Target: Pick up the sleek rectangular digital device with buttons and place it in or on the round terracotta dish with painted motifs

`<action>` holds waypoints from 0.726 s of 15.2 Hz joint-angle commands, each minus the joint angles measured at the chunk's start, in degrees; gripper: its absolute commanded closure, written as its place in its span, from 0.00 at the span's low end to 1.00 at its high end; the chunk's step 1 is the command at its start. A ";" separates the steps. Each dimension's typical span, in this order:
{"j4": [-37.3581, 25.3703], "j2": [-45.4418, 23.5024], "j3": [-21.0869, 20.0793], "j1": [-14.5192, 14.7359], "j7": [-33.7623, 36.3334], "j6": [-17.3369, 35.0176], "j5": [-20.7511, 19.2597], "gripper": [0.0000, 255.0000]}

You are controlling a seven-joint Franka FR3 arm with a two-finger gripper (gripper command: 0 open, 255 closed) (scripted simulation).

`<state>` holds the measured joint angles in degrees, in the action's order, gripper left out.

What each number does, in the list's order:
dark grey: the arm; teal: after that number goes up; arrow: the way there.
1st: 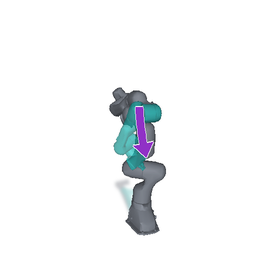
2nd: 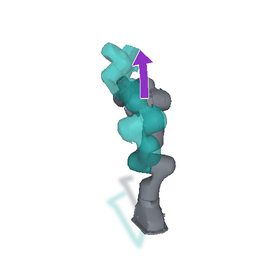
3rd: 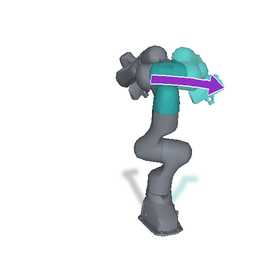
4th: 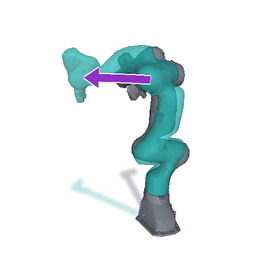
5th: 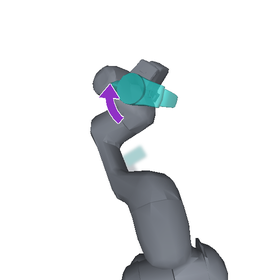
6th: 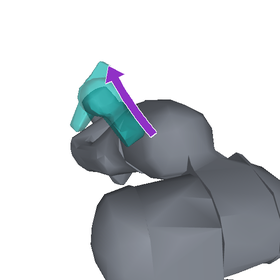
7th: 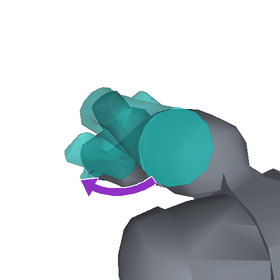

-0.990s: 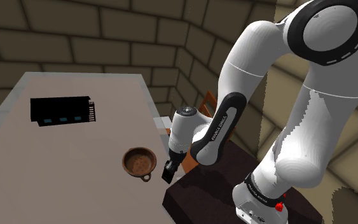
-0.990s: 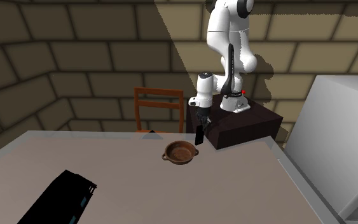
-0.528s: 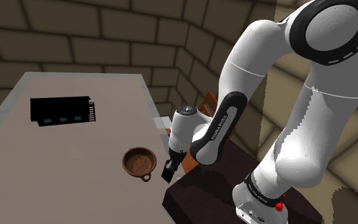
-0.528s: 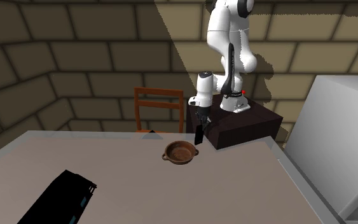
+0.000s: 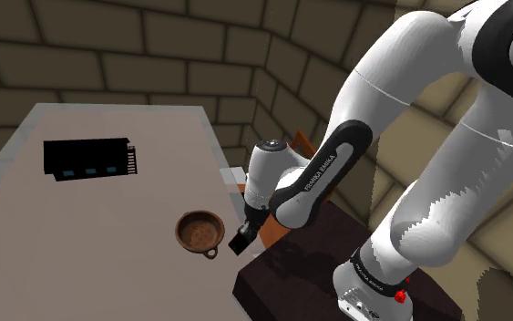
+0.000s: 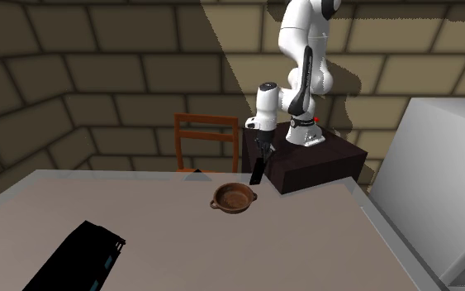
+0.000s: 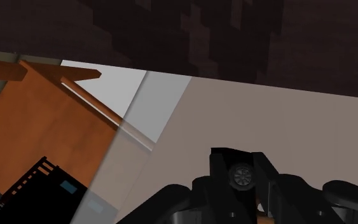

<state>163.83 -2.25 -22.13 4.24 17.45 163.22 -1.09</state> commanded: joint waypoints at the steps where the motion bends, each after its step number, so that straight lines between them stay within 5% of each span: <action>1: 0.19 2.67 -0.92 -0.05 -2.49 -2.32 3.55 1.00; 11: 0.11 14.75 -0.10 2.64 -8.11 -14.02 11.67 1.00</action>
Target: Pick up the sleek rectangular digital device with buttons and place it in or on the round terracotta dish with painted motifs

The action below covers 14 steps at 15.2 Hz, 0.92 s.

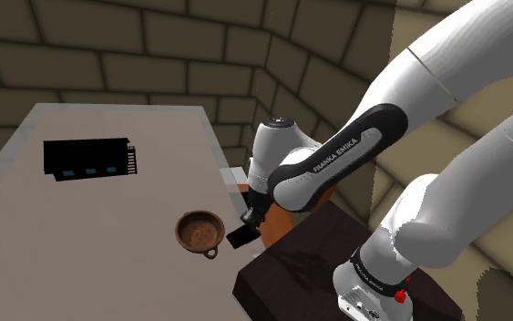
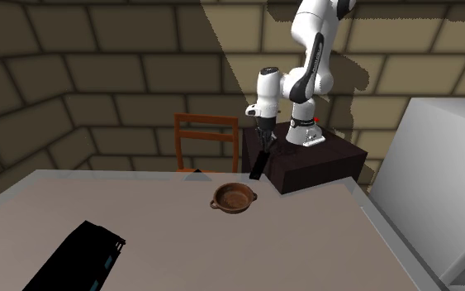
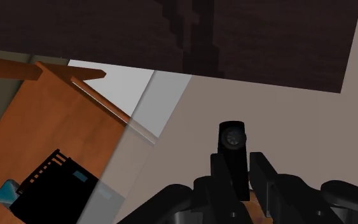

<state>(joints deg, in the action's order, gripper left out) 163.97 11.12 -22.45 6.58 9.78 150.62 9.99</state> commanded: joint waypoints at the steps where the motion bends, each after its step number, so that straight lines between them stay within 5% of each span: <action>1: -0.14 2.47 0.39 0.50 -0.69 -2.60 0.93 1.00; 3: -0.36 4.29 0.71 0.83 -1.04 -4.61 1.40 1.00; 8: -12.00 -3.58 -0.07 -2.22 2.34 -8.48 -4.30 1.00; 9: -9.77 -1.74 -0.03 -1.58 1.76 -7.96 -3.02 1.00; 10: -9.77 -1.74 -0.03 -1.57 1.76 -7.96 -3.02 0.00; 14: -9.77 -11.18 1.73 -4.79 12.69 1.60 2.55 0.00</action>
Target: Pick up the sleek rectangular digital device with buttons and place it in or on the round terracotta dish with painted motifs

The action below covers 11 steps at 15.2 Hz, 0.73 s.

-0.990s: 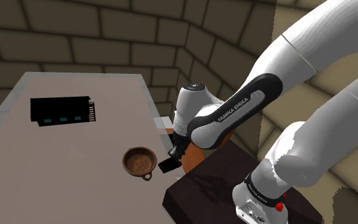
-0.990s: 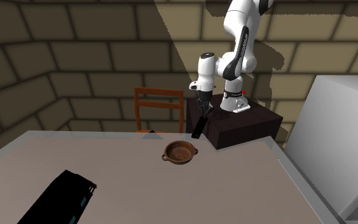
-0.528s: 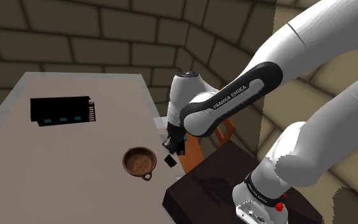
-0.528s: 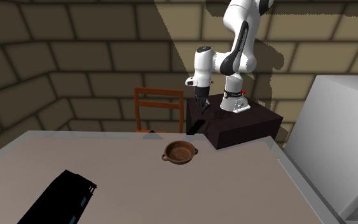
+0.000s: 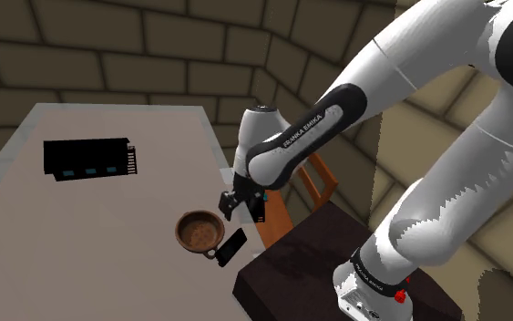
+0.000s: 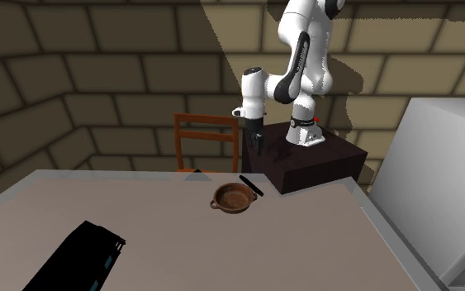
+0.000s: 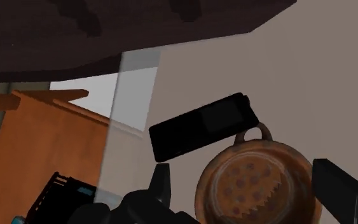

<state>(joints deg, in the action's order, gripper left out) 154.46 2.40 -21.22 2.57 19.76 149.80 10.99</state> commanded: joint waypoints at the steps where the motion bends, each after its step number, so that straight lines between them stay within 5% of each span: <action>1: -0.20 -4.82 0.99 -1.32 4.71 5.01 3.77 0.00; 6: -0.87 -17.57 -1.73 -6.83 7.02 18.57 23.79 0.00; 8: -2.10 -24.12 -7.80 -13.47 4.58 24.85 34.59 0.00; 11: -4.71 -38.26 -21.25 -29.19 0.33 38.19 46.31 0.00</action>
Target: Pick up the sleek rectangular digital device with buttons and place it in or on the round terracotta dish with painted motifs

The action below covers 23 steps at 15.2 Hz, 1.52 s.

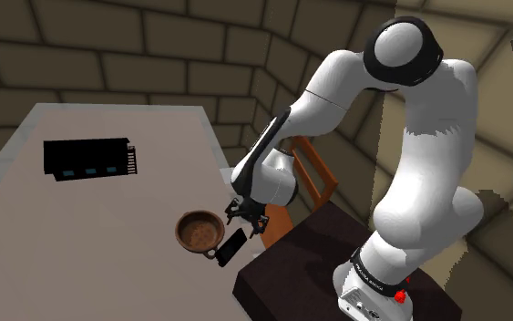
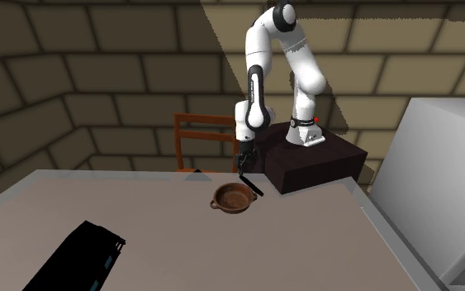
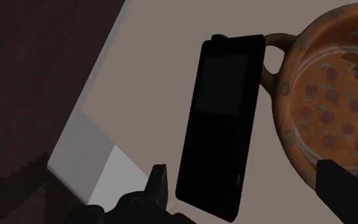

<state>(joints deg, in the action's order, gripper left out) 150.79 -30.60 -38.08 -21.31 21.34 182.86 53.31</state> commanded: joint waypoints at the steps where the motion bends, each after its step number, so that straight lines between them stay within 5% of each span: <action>1: -1.43 -6.77 -4.41 -5.45 -0.76 6.23 2.89 0.00; 8: -5.09 -15.94 -3.82 -5.03 -1.21 12.13 -0.11 0.00; 15: -5.09 -15.95 -3.82 -5.03 -1.24 12.13 -0.09 0.00; 16: -5.07 -15.88 -3.79 -5.08 -1.27 12.06 -0.09 1.00; 23: -4.66 -15.97 -4.19 -5.59 -1.27 12.44 -0.24 1.00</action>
<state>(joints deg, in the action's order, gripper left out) 146.12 -46.57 -42.26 -26.89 20.07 195.30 53.08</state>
